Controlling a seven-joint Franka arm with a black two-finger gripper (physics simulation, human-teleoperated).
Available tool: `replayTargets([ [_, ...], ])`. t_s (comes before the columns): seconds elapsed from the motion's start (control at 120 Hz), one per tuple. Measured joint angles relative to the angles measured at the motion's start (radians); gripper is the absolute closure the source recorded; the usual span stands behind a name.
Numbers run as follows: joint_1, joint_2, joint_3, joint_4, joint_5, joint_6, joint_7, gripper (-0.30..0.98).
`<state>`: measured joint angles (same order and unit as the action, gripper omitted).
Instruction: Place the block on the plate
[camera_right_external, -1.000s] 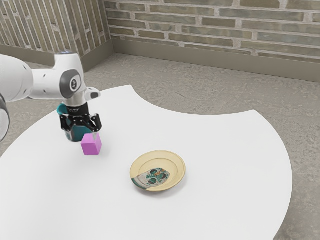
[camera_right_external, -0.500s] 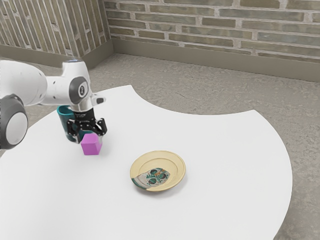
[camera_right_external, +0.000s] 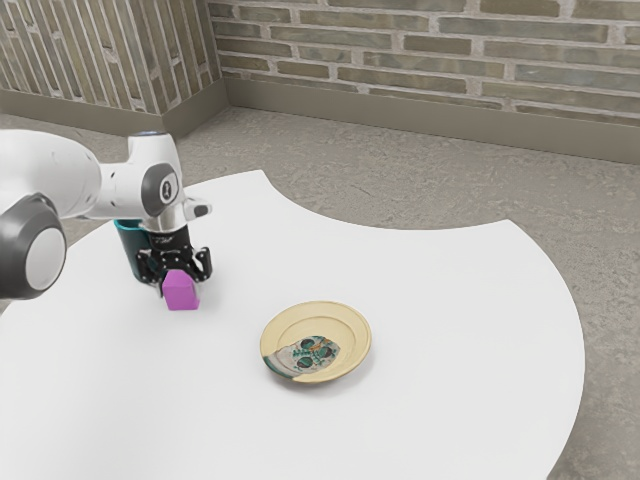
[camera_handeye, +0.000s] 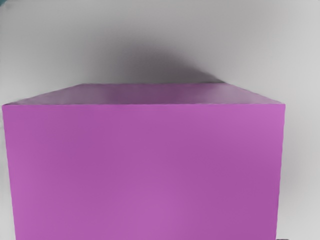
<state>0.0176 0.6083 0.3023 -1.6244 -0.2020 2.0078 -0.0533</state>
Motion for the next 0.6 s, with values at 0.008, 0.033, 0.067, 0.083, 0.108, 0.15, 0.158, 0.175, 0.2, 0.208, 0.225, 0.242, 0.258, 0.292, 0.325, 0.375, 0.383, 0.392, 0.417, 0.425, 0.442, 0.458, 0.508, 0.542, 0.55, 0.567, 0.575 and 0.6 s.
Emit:
replayTargets([
  [0.008,0.000,0.000,0.000,0.000,0.000,0.000,0.000,0.17],
  [0.033,0.000,0.001,0.000,0.001,0.000,0.000,0.000,0.20],
  [0.067,0.001,0.001,0.000,0.003,0.000,0.000,-0.001,0.23],
  [0.083,0.001,0.001,0.000,0.004,0.001,0.000,-0.001,0.24],
  [0.108,0.001,0.001,0.000,0.006,0.001,0.000,-0.001,0.26],
  [0.15,0.001,0.001,0.000,0.007,0.002,0.000,-0.002,0.28],
  [0.158,0.001,0.001,0.000,0.008,0.002,0.000,-0.002,0.29],
  [0.175,0.001,0.001,0.000,0.008,0.003,0.000,-0.002,0.29],
  [0.2,0.001,0.001,0.000,0.008,0.003,0.000,-0.003,0.30],
  [0.208,0.001,0.001,0.000,0.008,0.004,0.000,-0.003,0.30],
  [0.225,0.001,0.001,0.000,0.008,0.004,0.000,-0.003,0.30],
  [0.242,0.001,0.001,0.000,0.009,0.005,0.001,-0.003,0.30],
  [0.258,0.001,0.001,0.000,0.009,0.005,0.001,-0.004,0.30],
  [0.292,0.001,0.001,0.000,0.009,0.006,0.001,-0.005,0.31],
  [0.325,0.001,0.000,0.000,0.008,0.007,0.001,-0.005,0.31],
  [0.375,0.001,-0.004,0.000,0.008,0.008,0.001,-0.007,0.32],
  [0.383,0.001,-0.004,0.000,0.008,0.008,0.001,-0.007,0.32],
  [0.392,0.001,-0.005,0.000,0.008,0.008,0.001,-0.007,0.32],
  [0.417,0.001,-0.007,0.000,0.008,0.009,0.001,-0.008,0.32],
  [0.425,0.001,-0.008,0.000,0.007,0.009,0.001,-0.008,0.32],
  [0.442,0.001,-0.009,0.001,0.007,0.010,0.001,-0.008,0.32],
  [0.458,0.001,-0.010,0.001,0.007,0.010,0.001,-0.009,0.32],
  [0.508,0.000,-0.020,0.001,0.007,0.012,0.001,-0.010,0.33],
  [0.542,-0.002,-0.029,0.001,0.005,0.015,0.001,-0.011,0.34],
  [0.55,-0.002,-0.031,0.001,0.005,0.015,0.001,-0.011,0.34],
  [0.567,-0.004,-0.035,0.001,0.004,0.016,0.001,-0.012,0.34],
  [0.575,-0.005,-0.037,0.001,0.003,0.017,0.001,-0.012,0.34],
  [0.6,-0.009,-0.045,0.001,0.001,0.019,0.001,-0.012,0.34],
])
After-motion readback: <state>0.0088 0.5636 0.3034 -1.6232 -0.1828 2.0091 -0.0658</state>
